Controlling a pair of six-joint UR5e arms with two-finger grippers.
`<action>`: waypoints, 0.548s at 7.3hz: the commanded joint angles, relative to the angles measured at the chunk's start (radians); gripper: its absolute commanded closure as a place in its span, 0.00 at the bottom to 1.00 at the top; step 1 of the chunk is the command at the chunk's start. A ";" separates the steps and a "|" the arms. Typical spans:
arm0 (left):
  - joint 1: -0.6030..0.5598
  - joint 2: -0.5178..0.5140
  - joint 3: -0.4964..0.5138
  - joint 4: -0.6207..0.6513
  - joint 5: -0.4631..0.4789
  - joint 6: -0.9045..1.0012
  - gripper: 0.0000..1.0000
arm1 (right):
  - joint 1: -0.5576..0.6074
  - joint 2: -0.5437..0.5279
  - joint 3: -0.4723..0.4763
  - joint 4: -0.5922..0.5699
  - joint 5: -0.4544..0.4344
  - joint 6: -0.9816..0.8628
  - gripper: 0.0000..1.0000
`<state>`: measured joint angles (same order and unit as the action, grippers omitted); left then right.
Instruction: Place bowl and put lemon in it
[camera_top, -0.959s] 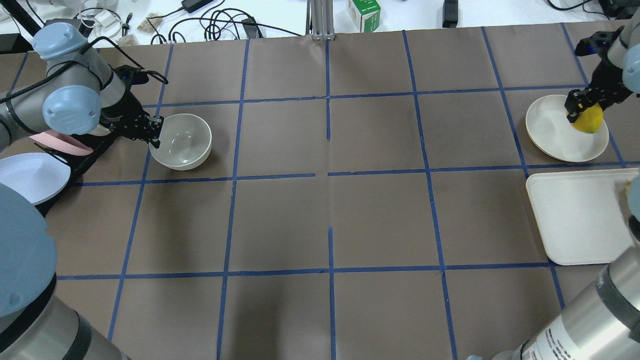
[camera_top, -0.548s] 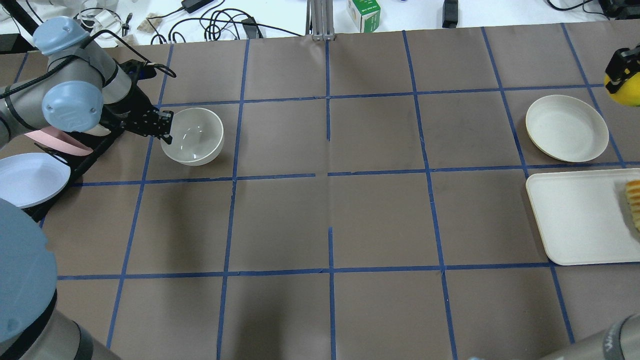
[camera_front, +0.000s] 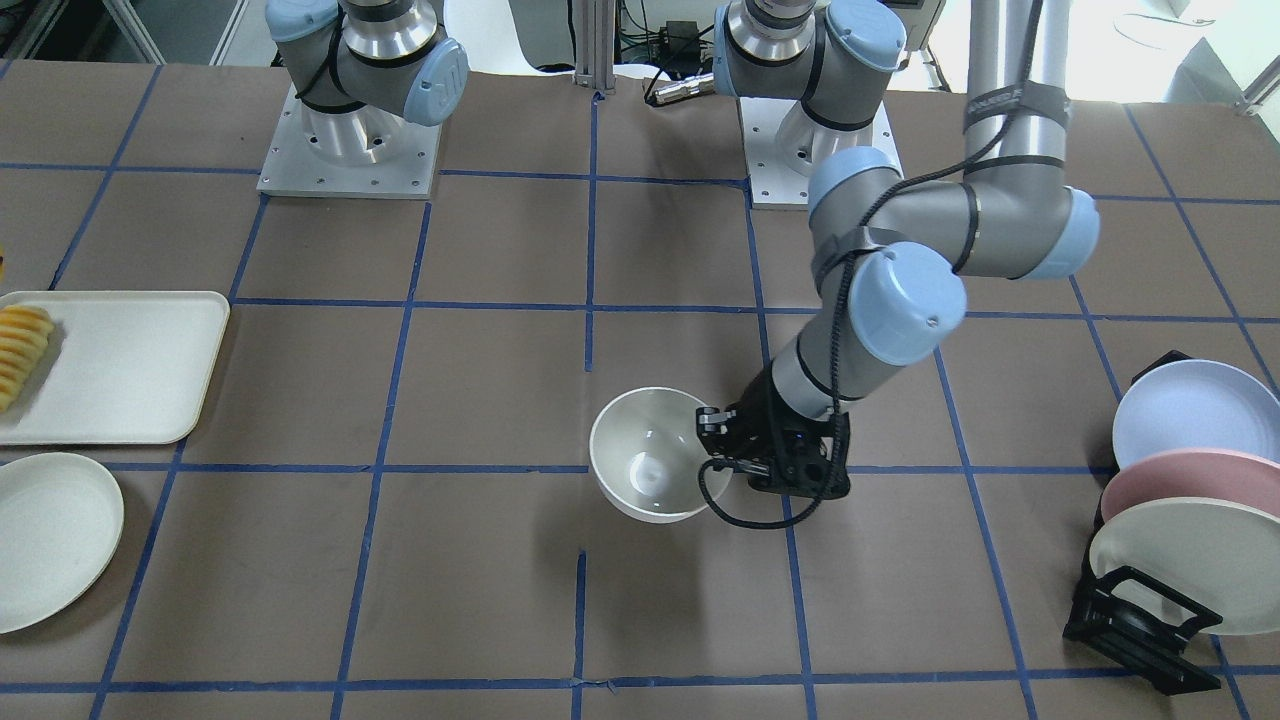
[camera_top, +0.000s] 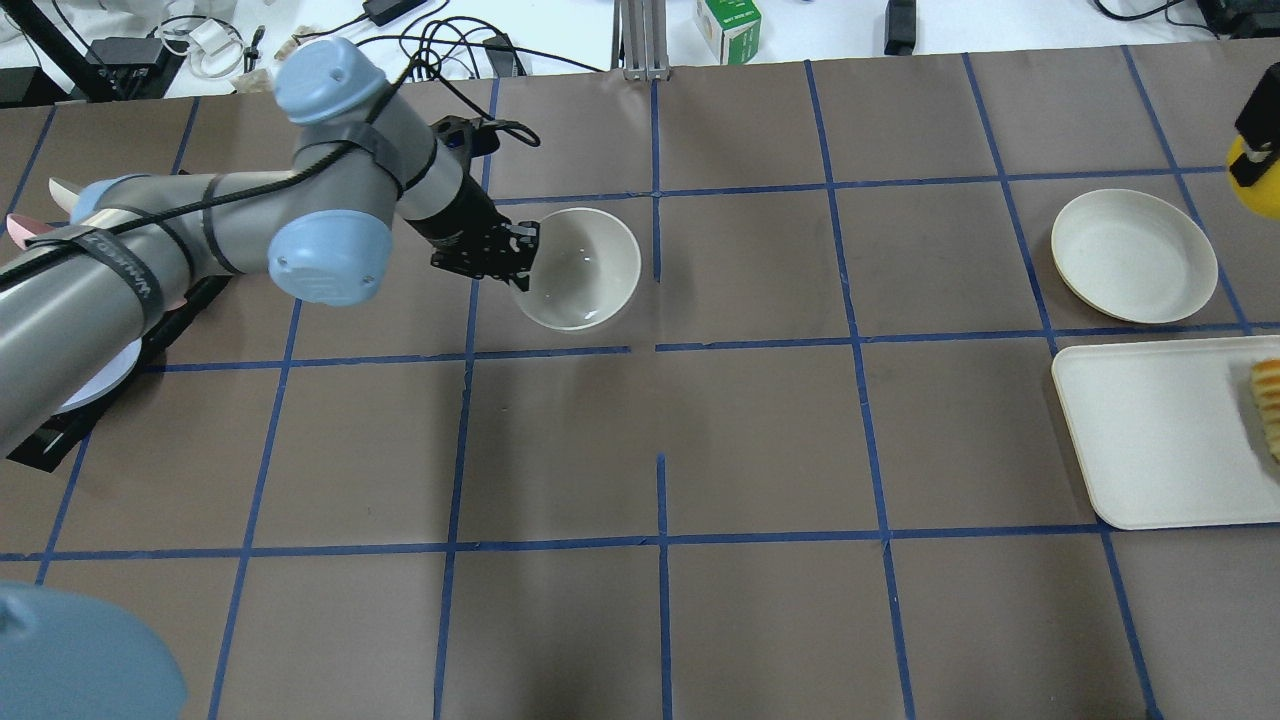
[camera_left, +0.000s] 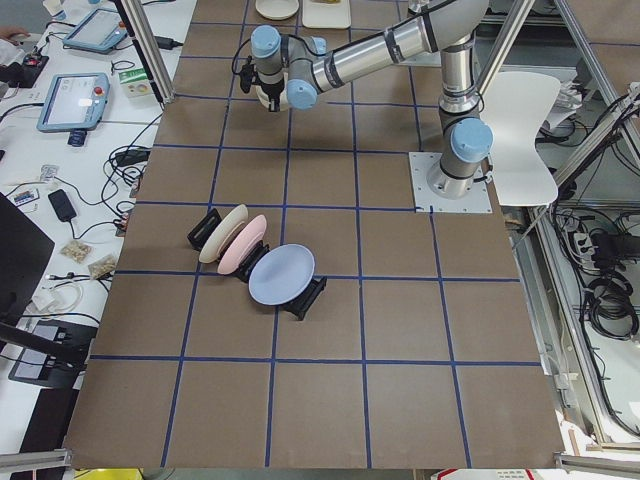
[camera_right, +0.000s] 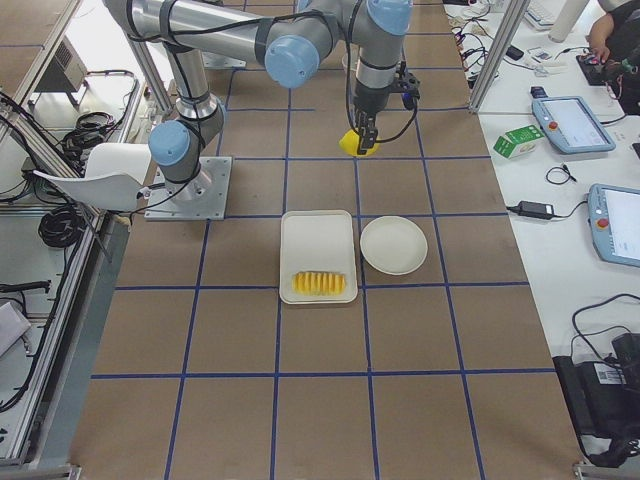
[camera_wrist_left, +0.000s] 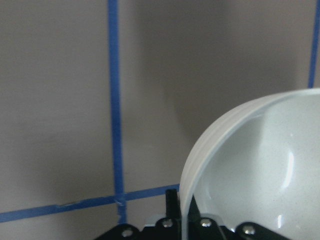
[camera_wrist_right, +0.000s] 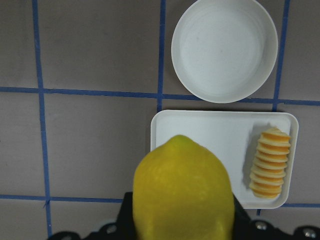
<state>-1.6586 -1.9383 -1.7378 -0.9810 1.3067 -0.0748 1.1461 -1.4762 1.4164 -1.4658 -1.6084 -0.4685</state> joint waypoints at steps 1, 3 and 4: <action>-0.116 -0.048 -0.058 0.178 0.047 -0.153 1.00 | 0.142 0.011 0.039 -0.045 0.036 0.193 0.74; -0.124 -0.067 -0.089 0.226 0.052 -0.174 1.00 | 0.316 0.033 0.036 -0.092 0.051 0.389 0.74; -0.130 -0.073 -0.091 0.226 0.052 -0.177 1.00 | 0.424 0.048 0.035 -0.128 0.045 0.530 0.74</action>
<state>-1.7804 -2.0009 -1.8208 -0.7653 1.3569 -0.2395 1.4407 -1.4445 1.4522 -1.5505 -1.5619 -0.0979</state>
